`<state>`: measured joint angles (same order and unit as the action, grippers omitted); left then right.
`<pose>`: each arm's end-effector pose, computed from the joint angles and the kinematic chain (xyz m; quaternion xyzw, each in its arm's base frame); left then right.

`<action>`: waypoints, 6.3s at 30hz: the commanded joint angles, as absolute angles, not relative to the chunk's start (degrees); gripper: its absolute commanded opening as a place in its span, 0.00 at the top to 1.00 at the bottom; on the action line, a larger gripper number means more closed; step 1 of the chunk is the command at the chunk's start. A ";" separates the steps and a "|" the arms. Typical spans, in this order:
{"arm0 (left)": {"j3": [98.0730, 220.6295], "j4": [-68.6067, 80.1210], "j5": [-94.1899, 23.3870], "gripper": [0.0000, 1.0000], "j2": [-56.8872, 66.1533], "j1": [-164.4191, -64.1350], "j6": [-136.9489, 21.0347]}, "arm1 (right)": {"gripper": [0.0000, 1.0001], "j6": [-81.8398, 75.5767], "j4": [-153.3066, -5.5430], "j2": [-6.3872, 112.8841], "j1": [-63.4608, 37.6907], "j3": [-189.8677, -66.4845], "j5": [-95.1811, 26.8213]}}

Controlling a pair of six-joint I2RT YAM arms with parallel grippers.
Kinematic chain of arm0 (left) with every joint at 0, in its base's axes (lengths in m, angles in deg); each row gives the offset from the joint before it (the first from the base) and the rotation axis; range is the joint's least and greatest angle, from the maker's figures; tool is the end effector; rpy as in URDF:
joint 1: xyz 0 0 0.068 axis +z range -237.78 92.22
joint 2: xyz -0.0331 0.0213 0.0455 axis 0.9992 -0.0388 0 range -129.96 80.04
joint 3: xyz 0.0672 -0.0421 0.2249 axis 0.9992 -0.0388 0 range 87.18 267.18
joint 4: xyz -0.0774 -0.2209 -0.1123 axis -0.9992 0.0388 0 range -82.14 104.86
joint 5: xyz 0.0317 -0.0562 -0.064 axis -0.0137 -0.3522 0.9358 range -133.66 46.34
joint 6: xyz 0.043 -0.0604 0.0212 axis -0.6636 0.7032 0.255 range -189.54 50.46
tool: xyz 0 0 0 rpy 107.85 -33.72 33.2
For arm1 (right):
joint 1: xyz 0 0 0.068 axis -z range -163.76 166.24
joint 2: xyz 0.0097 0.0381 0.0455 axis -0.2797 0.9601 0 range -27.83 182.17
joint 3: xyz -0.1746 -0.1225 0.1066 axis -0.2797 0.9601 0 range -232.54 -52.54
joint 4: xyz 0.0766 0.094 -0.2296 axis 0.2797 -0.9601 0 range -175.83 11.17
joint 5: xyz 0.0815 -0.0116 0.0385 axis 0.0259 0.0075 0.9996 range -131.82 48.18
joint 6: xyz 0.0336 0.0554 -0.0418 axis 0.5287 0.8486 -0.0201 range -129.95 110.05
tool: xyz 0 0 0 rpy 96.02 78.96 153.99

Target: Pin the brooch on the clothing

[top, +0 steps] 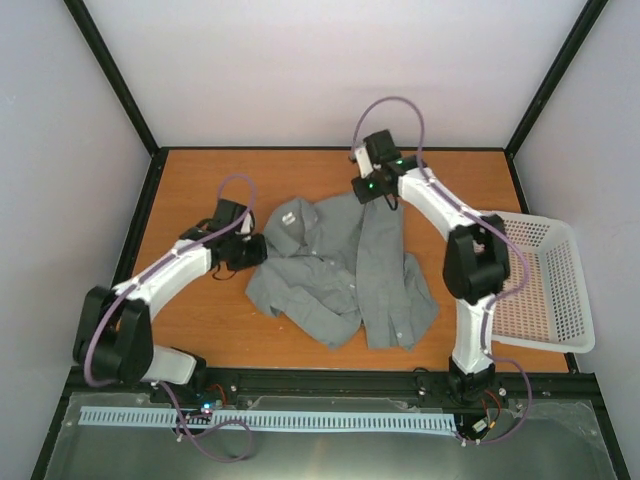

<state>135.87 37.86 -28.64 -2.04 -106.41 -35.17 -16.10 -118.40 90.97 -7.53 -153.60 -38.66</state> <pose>0.2656 -0.1075 0.1333 -0.1023 0.9598 -0.2156 0.1474 0.4150 0.1868 0.1793 -0.2551 0.9247 0.0693 0.2739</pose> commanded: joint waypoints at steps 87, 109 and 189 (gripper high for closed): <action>118.80 53.79 -25.36 0.10 19.32 -77.58 -12.74 | 0.63 5.91 -119.85 67.18 -22.32 -111.22 -21.57; 143.76 36.63 -14.16 0.00 4.61 -101.39 -31.66 | 0.21 -0.33 -129.76 70.64 -17.62 -113.03 -43.40; 152.18 41.09 -20.65 0.00 4.47 -101.16 -36.91 | 0.61 -2.37 -125.68 72.36 -18.55 -119.88 9.54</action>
<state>151.15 40.31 -20.55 3.92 -101.32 -35.45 -1.67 -126.44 72.70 -18.91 -109.95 1.66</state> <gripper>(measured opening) 0.997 0.367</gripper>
